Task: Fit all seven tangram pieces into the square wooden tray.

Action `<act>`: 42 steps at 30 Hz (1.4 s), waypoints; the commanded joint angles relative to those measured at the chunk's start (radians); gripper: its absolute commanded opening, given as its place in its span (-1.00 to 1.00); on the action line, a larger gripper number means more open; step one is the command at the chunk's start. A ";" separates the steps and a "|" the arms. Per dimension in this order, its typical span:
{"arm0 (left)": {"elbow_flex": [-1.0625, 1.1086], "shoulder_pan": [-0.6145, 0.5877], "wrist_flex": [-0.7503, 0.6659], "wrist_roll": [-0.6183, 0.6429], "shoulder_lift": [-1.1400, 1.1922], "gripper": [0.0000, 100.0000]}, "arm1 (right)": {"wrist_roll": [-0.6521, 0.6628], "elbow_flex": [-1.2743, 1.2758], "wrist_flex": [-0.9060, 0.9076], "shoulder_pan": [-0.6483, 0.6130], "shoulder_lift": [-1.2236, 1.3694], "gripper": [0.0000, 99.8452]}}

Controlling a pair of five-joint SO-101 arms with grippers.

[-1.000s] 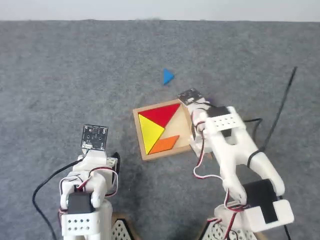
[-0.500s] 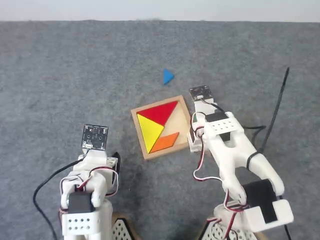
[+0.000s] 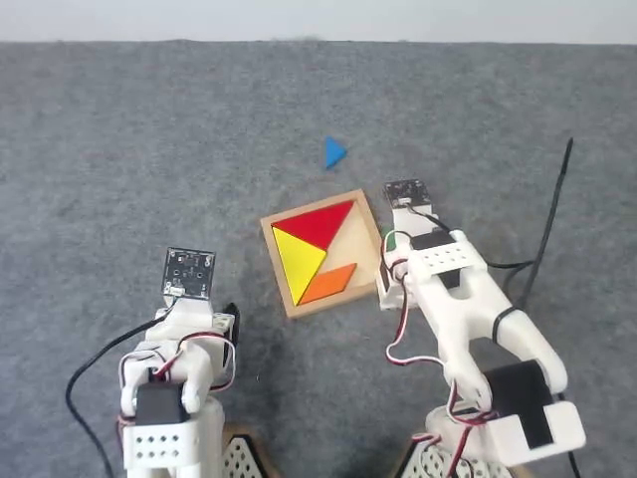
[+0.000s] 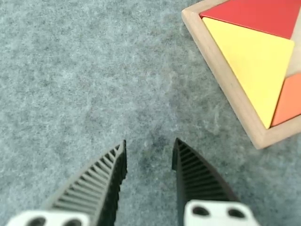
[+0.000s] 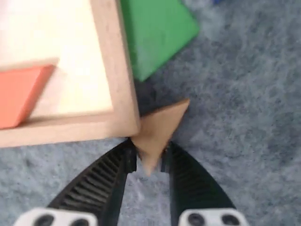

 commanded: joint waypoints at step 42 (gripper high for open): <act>-0.008 0.003 0.009 -0.006 -0.028 -0.69 | -0.097 -0.397 0.170 0.143 0.231 -0.62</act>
